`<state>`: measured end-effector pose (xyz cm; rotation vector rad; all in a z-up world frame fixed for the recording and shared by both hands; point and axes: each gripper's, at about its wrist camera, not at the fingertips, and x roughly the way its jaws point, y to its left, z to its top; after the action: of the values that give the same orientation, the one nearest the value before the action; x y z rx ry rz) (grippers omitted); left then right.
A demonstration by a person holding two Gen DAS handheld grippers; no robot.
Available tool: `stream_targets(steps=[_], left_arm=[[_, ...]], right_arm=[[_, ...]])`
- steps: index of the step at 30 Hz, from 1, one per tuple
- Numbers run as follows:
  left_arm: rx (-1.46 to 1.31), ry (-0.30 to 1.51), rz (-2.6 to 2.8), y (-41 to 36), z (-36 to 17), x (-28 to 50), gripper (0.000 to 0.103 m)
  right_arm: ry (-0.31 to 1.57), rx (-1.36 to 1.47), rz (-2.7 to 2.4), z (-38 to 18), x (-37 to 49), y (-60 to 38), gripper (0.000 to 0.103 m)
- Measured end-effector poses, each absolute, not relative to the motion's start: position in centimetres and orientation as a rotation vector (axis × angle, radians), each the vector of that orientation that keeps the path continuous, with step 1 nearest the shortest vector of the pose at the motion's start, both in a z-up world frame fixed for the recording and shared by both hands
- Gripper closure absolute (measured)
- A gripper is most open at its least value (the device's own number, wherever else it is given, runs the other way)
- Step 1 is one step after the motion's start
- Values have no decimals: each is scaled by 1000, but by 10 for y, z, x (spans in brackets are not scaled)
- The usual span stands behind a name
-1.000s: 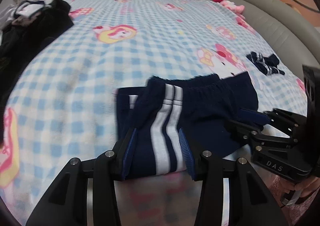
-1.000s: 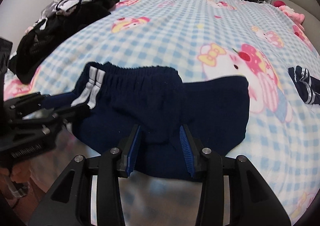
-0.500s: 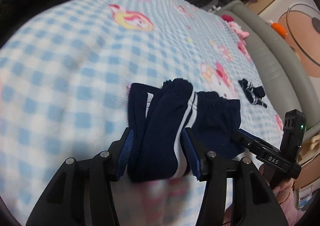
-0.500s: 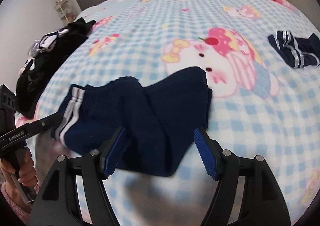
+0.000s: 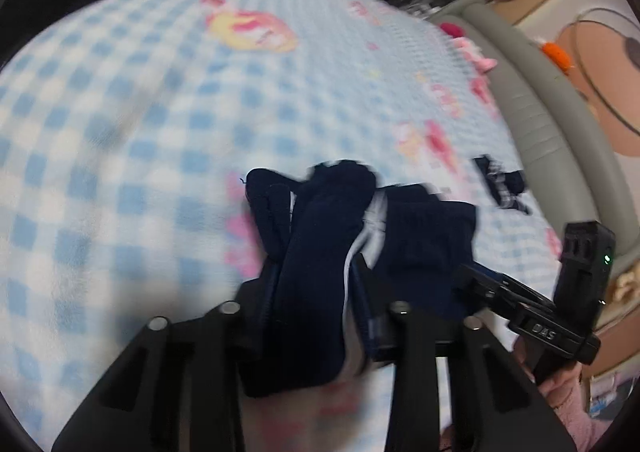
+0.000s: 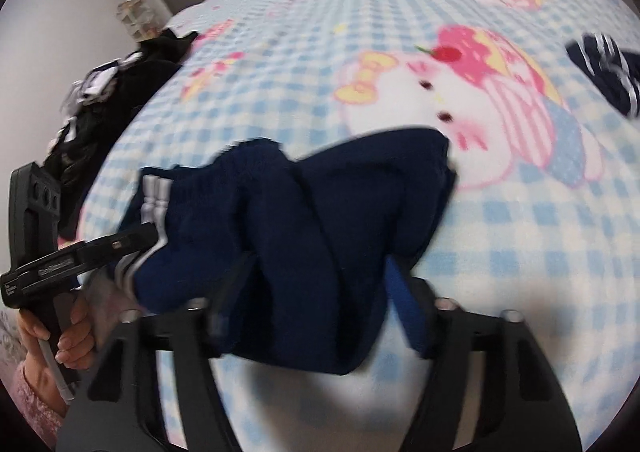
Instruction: Fold clothes
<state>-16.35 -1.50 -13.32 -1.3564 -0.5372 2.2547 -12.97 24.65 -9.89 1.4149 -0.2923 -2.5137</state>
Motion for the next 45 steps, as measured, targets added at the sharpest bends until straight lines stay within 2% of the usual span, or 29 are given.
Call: stream_targets(steps=[4,5,7,9,11,12,15,19,24,29,35,40,45], left_arm=[[-1335,-519,2233,-10,-130,-165,67],[-1383,-567,2191,-12,-143,-172,60],[-1418,-630,2141,-18,-158,-178,58],[-1412,-645,2158,-17,-155,-175,67],[-1384,-585,2208,-13,-141,-165,75],[-1371,-555,2226,-10,-134,-162,78],[-1334,-496,2255,-1,-108,-155,82],[-1260,-435,2246,19,-70,-149,83],[-1192,-382,2152,80,-35,-154,83],[-1180,-269,2062,197,-18,-179,83],[-1156,-306,1998,321,-3,-228,82],[-1164,-333,1990,383,-7,-265,82],[-1192,-336,1999,414,-34,-286,82]], right_arm=[[-272,1380,-2488,-88,-131,240,53],[-254,1410,-2476,-93,-136,238,51],[-218,1469,-2450,-104,-144,234,32],[-182,1527,-2423,-115,-152,230,32],[-162,1549,-2413,-118,-155,226,44],[-165,1527,-2424,-111,-152,225,60],[-204,1452,-2444,-87,-143,227,82],[-225,1364,-2492,-52,-128,243,84],[-321,1310,-2545,-13,-117,301,84],[-401,1328,-2655,11,-114,387,84],[-522,1340,-2791,40,-139,511,84],[-506,1306,-2850,57,-173,586,83],[-435,1347,-2850,33,-206,623,82]])
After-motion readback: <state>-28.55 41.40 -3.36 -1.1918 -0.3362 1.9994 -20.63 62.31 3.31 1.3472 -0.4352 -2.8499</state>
